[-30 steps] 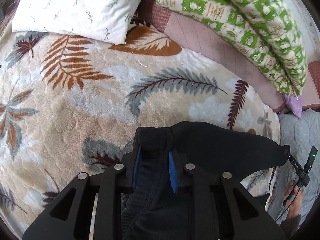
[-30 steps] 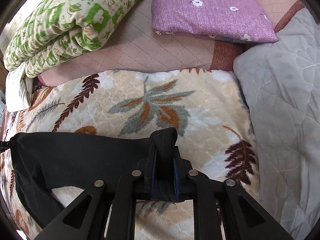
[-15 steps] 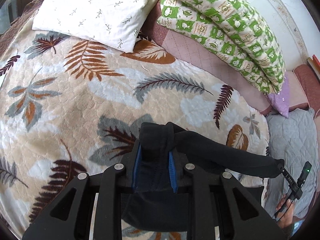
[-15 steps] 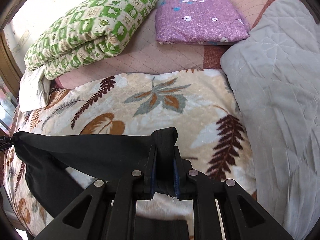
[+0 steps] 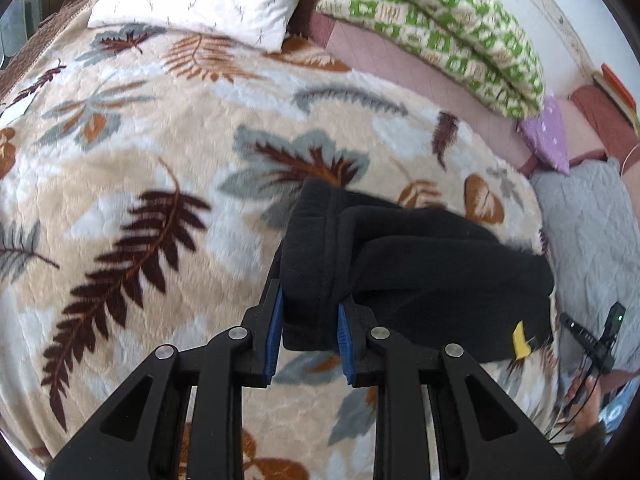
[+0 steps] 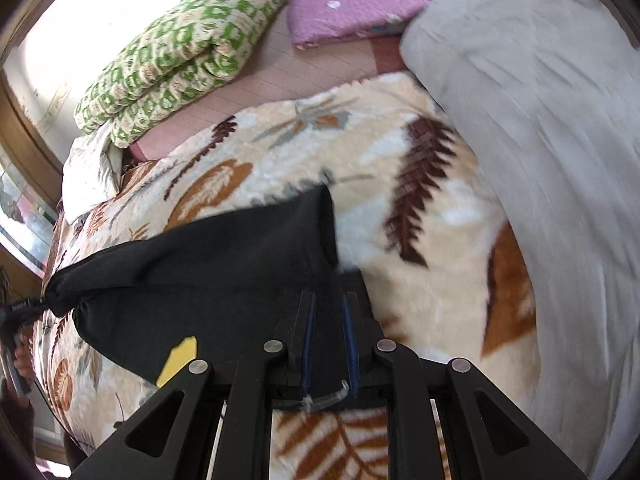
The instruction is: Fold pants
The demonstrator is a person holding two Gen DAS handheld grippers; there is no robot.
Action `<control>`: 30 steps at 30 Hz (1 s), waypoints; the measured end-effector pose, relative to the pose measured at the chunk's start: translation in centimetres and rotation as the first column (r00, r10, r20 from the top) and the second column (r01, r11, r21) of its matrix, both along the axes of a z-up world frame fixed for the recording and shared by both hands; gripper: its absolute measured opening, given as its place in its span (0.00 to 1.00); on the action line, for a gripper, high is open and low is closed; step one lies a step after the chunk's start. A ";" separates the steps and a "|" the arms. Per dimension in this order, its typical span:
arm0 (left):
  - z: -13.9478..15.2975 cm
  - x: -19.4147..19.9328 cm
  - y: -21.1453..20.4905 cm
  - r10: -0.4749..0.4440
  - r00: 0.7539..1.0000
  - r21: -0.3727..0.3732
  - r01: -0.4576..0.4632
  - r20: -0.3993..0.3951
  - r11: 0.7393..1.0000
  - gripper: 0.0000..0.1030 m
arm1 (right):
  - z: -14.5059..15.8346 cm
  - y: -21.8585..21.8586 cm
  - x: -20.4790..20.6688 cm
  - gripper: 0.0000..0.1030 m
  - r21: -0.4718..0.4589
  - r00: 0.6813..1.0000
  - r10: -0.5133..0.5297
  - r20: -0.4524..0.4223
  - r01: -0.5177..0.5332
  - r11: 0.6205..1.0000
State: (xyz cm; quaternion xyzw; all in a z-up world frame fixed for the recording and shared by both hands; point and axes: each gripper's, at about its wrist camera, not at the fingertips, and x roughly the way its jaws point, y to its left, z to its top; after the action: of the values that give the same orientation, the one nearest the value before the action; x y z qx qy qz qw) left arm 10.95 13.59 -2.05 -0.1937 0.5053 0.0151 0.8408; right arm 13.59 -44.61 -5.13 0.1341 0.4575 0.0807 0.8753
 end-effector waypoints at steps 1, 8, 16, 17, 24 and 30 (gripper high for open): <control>-0.3 -0.1 0.0 0.000 1.000 0.002 0.000 -0.008 1.000 0.21 | -0.4 -0.4 -0.3 0.13 0.001 1.000 -0.012 -0.017 0.012 1.000; 0.5 0.3 -0.5 -0.004 1.000 0.012 0.004 0.001 1.000 0.21 | 1.0 -0.7 4.2 0.30 0.081 0.996 -0.082 -0.025 0.084 0.993; 0.6 0.8 -0.6 -0.020 1.000 0.010 0.020 -0.003 1.000 0.21 | -1.1 3.2 13.5 0.43 -0.028 0.984 -0.023 -0.174 0.018 0.999; 0.7 0.9 -0.6 -0.021 1.000 0.013 0.021 0.000 1.000 0.21 | -1.4 3.5 14.1 0.40 -0.041 0.980 -0.009 -0.196 0.001 0.999; 0.6 1.1 -0.6 -0.011 1.000 0.008 0.011 0.002 1.000 0.21 | 1.1 5.8 13.6 0.06 -0.115 0.986 0.104 -0.128 -0.119 0.986; 0.4 0.4 -0.5 0.004 1.000 0.004 -0.004 0.005 1.000 0.21 | 4.9 4.4 7.4 0.06 -0.058 0.982 0.177 0.066 -0.173 0.983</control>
State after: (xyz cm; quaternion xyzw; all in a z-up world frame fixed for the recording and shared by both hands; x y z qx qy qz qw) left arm 11.35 13.10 -1.67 -0.1929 0.5027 0.0171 0.8425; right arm 20.95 -40.18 -0.25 0.0676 0.4384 0.1500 0.8836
